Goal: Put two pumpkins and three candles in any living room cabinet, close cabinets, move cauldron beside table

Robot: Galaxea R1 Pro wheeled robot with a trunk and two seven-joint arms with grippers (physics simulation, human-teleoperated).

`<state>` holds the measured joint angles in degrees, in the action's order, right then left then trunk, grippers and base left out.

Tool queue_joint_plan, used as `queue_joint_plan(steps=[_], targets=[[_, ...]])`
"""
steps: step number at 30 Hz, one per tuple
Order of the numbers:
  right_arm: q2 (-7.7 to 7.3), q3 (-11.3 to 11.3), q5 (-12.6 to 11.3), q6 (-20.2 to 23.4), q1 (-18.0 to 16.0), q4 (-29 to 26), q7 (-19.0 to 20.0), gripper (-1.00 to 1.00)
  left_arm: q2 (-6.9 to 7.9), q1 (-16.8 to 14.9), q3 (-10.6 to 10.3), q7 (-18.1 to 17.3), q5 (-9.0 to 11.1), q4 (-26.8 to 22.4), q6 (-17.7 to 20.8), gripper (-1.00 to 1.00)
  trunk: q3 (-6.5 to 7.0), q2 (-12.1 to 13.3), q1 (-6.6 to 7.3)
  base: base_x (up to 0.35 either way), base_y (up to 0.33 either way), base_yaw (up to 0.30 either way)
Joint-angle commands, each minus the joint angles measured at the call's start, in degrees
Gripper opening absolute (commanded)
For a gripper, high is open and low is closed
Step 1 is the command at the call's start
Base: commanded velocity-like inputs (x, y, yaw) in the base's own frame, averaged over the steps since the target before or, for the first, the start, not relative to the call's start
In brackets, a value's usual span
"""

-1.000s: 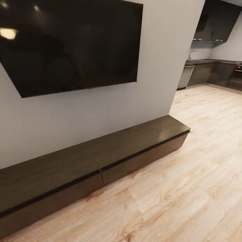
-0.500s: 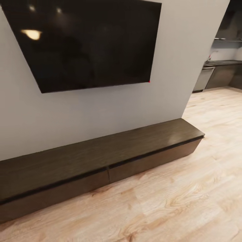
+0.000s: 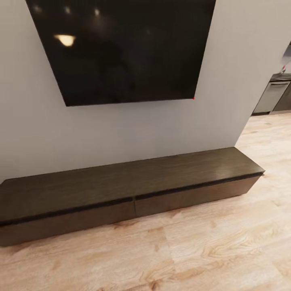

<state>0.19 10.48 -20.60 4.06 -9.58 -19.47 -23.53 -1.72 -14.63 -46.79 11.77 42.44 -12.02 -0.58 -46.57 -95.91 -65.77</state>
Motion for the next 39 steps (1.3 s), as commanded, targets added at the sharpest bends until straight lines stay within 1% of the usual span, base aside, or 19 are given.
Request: queue_joint_plan(steps=[1,5,9,13,18,27,34,39], targets=[[-0.07,0.49,-0.23,0.43,0.0,-0.1,-0.39,1.0,0.05,-0.04,-0.46,-0.18,0.46,-0.03,-0.76,1.0,-0.1,-0.02,0.01,0.0,-0.052,0.256],[-0.1,0.51,-0.19,0.43,0.01,-0.08,-0.32,1.0,0.11,-0.05,-0.48,-0.88,0.45,0.04,-2.17,1.0,-0.3,-0.02,0.01,0.0,-0.026,0.254],[-0.09,0.65,-0.16,0.43,0.0,-0.06,-0.3,1.0,0.13,-0.05,-0.49,-1.08,0.43,0.04,-2.57,1.0,-0.5,-0.02,0.01,0.0,-0.007,0.253],[-0.1,1.95,-0.17,0.43,0.01,0.0,-0.29,1.0,0.13,-0.05,-0.47,-1.15,0.44,0.05,-2.71,1.0,-0.71,-0.02,0.01,0.0,-0.037,0.252],[-0.1,2.55,-0.15,0.43,0.0,0.1,-0.29,1.0,0.07,-0.05,-0.42,-1.14,0.45,0.06,-2.75,1.0,-0.97,-0.02,0.01,0.0,-0.196,0.252],[-0.11,2.71,-0.21,0.31,0.0,0.12,-0.28,1.0,0.06,-0.05,-0.46,-1.19,0.4,0.07,-2.76,1.0,-1.43,-0.02,0.01,0.0,-0.266,0.248],[-0.11,2.88,-0.23,-0.43,0.02,0.13,-0.28,1.0,0.27,-0.05,-0.34,-1.32,0.4,0.07,-2.77,1.0,-1.57,-0.02,0.01,0.045,-0.178,0.081],[-0.11,2.95,-0.23,-0.68,0.0,0.17,-0.28,1.0,0.3,-0.05,-0.55,-1.36,0.21,-0.02,-3.13,1.0,-1.59,-0.02,0.01,0.066,-0.034,-0.077]])
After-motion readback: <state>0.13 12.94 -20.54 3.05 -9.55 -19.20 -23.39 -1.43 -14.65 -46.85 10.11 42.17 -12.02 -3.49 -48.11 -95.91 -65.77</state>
